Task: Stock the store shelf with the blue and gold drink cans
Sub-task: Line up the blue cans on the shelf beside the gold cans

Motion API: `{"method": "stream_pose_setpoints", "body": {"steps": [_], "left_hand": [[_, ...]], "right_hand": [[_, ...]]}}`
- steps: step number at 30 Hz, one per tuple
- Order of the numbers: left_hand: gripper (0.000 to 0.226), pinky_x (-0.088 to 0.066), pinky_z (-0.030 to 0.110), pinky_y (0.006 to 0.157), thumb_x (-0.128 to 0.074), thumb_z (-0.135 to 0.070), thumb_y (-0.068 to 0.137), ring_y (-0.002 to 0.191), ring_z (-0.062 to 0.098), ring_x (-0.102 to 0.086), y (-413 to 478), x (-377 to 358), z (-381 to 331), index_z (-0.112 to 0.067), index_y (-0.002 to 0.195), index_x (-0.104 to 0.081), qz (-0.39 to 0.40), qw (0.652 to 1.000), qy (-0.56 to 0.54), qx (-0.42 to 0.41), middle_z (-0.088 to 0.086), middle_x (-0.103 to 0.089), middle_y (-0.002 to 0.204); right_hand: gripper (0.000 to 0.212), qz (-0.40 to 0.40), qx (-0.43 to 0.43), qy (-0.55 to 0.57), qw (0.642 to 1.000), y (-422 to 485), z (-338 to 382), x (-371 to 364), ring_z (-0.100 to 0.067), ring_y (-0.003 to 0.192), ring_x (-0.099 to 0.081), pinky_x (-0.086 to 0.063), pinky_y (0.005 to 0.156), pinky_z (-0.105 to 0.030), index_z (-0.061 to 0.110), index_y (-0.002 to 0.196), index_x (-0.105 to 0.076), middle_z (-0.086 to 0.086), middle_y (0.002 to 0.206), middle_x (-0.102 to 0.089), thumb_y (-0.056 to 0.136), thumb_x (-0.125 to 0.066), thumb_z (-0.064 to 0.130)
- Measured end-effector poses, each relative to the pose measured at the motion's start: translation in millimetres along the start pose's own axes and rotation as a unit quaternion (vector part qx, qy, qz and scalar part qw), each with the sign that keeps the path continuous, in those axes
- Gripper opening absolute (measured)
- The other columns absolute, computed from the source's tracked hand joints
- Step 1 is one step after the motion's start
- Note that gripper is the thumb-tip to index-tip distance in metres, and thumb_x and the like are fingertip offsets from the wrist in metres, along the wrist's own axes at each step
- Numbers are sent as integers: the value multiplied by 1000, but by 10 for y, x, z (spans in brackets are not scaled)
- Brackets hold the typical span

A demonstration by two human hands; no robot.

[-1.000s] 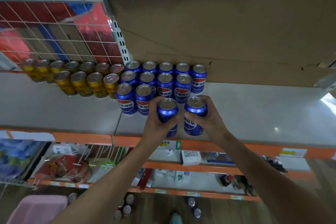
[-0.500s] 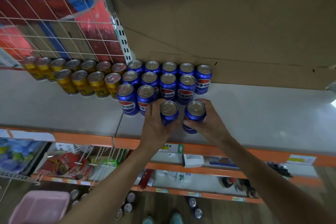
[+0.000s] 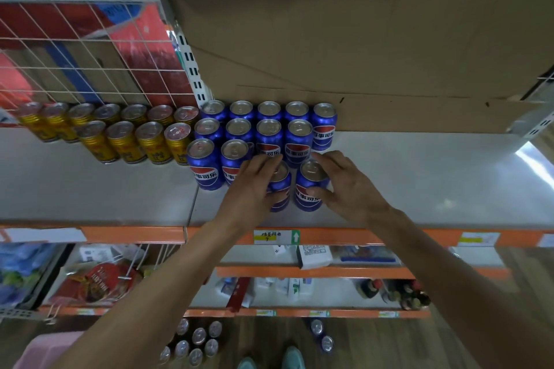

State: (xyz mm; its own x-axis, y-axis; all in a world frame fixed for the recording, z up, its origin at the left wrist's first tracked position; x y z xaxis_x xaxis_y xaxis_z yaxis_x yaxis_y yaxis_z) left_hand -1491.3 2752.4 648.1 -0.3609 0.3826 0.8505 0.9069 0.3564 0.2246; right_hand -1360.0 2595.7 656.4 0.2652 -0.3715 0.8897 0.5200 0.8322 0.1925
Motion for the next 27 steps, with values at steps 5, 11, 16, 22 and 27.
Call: {"method": "stream_pose_setpoints", "body": {"steps": [5, 11, 16, 22, 27], "left_hand": [[82, -41, 41, 111, -79, -20, 84, 145, 30, -32, -9, 13, -31, -19, 154, -37, 6, 996, 78, -52, 6, -30, 161], [85, -52, 46, 97, -91, -25, 69, 121, 32, -53, -38, -1, -78, -13, 143, -51, -71, 987, 132, -53, 12, -53, 133], [78, -52, 44, 98, -87, -23, 74, 123, 33, -55, -8, -24, -36, -7, 142, -53, -78, 977, 182, -76, 15, -54, 139], [77, -42, 49, 112, -82, -34, 79, 128, 36, -56, 87, -77, 19, -2, 142, -52, -91, 956, 264, -94, 20, -55, 142], [74, -38, 46, 115, -84, -31, 79, 128, 35, -56, 118, -91, 25, -2, 140, -54, -112, 946, 285, -105, 20, -57, 138]], "right_hand": [[79, 10, 36, -56, 998, -32, 45, 15, -24, 131, -45, -53, 98, -43, 18, 152, -30, -4, 150, -44, 88, -72, 35], [78, -41, 22, -77, 996, -29, 118, -104, -29, 117, -52, -57, 88, -41, 15, 142, -46, -10, 131, -49, 75, -84, 22], [79, -45, 78, -76, 993, 26, 78, -141, -32, 117, -56, -57, 89, -42, 7, 144, -46, -15, 139, -49, 74, -84, 11], [93, -36, 92, -110, 989, 55, -11, -227, -31, 131, -47, -50, 99, -36, 4, 151, -37, -17, 150, -41, 74, -85, 21], [92, -46, 85, -107, 990, 107, -4, -260, -30, 131, -49, -54, 95, -38, 5, 150, -38, -15, 150, -41, 72, -86, 18]]}}
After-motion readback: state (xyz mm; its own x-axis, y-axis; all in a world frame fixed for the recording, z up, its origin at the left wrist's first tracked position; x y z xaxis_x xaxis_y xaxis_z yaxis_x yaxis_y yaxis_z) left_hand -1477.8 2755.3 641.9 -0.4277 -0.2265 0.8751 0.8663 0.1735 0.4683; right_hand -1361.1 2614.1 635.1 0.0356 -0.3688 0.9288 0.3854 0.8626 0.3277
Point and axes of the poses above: each hand's wrist, its own y-axis towards the middle knuckle, its own x-axis out of the back of the hand, z = x × y, the point moved 4 cm from there along y, towards the middle knuckle
